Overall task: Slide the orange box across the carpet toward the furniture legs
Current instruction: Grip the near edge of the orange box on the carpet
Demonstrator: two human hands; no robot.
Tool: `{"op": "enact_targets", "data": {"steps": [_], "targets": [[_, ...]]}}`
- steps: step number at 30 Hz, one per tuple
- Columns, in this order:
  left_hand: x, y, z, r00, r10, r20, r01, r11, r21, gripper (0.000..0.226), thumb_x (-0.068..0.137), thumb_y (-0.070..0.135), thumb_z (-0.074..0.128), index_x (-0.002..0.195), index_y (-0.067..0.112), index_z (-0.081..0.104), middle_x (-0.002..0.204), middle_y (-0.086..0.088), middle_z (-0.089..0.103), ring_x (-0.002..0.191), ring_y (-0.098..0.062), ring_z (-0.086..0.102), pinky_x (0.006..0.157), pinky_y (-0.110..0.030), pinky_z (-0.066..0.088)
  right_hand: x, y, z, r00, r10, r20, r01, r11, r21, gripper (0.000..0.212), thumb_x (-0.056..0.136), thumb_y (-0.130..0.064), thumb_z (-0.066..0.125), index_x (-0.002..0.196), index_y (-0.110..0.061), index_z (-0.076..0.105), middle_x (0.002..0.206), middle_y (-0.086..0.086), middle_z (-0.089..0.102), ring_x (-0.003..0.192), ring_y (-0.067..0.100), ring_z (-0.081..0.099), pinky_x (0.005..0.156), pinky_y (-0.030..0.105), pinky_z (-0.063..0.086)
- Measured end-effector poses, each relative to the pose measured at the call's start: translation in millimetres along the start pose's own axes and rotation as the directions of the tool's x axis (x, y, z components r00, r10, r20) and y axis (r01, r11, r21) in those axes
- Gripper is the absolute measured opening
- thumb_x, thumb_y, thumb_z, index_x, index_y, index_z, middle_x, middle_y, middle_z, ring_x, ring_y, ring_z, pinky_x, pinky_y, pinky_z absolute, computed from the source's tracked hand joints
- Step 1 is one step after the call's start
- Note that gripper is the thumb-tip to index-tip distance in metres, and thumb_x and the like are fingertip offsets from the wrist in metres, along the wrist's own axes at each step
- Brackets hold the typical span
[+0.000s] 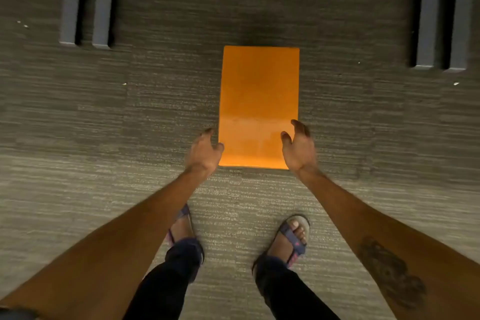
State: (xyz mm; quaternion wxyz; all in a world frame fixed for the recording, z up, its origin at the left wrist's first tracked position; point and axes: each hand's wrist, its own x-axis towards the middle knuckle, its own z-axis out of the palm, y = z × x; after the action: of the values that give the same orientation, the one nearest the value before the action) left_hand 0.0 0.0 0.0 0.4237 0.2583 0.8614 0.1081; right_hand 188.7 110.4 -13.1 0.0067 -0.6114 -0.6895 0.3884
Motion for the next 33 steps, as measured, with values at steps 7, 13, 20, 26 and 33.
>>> {"op": "enact_targets", "data": {"steps": [7, 13, 20, 26, 33], "targets": [[50, -21, 45, 0.999, -0.037, -0.038, 0.040, 0.997, 0.069, 0.058, 0.099, 0.045, 0.045, 0.149, 0.019, 0.032, 0.151, -0.013, 0.042, 0.126, -0.037, 0.053, 0.101, -0.048, 0.046, 31, 45, 49, 0.992, 0.101, -0.075, -0.104, 0.993, -0.047, 0.052, 0.102, -0.026, 0.044, 0.150, -0.010, 0.029, 0.153, 0.014, 0.035, 0.134, 0.038, 0.041, 0.104, 0.044, 0.040], [87, -33, 66, 0.989, -0.122, -0.081, 0.124, 0.992, 0.010, 0.065, 0.099, 0.056, 0.034, 0.150, 0.016, 0.032, 0.150, -0.014, 0.046, 0.130, -0.038, 0.051, 0.104, -0.049, 0.045, 67, 67, 73, 0.938, 0.340, -0.063, -0.319, 0.920, 0.226, 0.062, 0.103, -0.037, 0.041, 0.155, -0.013, 0.018, 0.161, 0.010, 0.026, 0.144, 0.035, 0.032, 0.113, 0.049, 0.035], [112, -40, 83, 0.992, -0.126, 0.016, 0.126, 0.975, -0.182, 0.054, 0.103, 0.047, 0.033, 0.140, 0.012, 0.050, 0.139, -0.013, 0.057, 0.121, -0.034, 0.056, 0.090, -0.034, 0.044, 94, 79, 85, 0.902, 0.432, 0.007, -0.396, 0.819, 0.416, 0.053, 0.099, -0.047, 0.046, 0.139, -0.012, 0.044, 0.137, 0.017, 0.054, 0.121, 0.038, 0.053, 0.093, 0.042, 0.043], [114, -42, 86, 0.993, -0.119, -0.022, 0.106, 0.939, -0.327, 0.041, 0.102, 0.034, 0.045, 0.135, 0.011, 0.056, 0.136, -0.012, 0.060, 0.121, -0.032, 0.057, 0.091, -0.032, 0.045, 93, 84, 87, 0.915, 0.403, -0.025, -0.345, 0.813, 0.468, 0.040, 0.098, -0.041, 0.052, 0.128, -0.014, 0.057, 0.124, 0.013, 0.064, 0.111, 0.034, 0.060, 0.091, 0.042, 0.047], [118, -38, 62, 0.987, -0.135, -0.084, 0.099, 0.936, -0.337, 0.038, 0.102, 0.034, 0.044, 0.125, 0.010, 0.062, 0.123, -0.016, 0.066, 0.111, -0.033, 0.061, 0.093, -0.041, 0.048, 93, 53, 86, 0.910, 0.410, -0.064, -0.323, 0.795, 0.514, 0.040, 0.097, -0.045, 0.052, 0.125, -0.017, 0.060, 0.124, 0.011, 0.065, 0.110, 0.034, 0.061, 0.089, 0.043, 0.049]]}}
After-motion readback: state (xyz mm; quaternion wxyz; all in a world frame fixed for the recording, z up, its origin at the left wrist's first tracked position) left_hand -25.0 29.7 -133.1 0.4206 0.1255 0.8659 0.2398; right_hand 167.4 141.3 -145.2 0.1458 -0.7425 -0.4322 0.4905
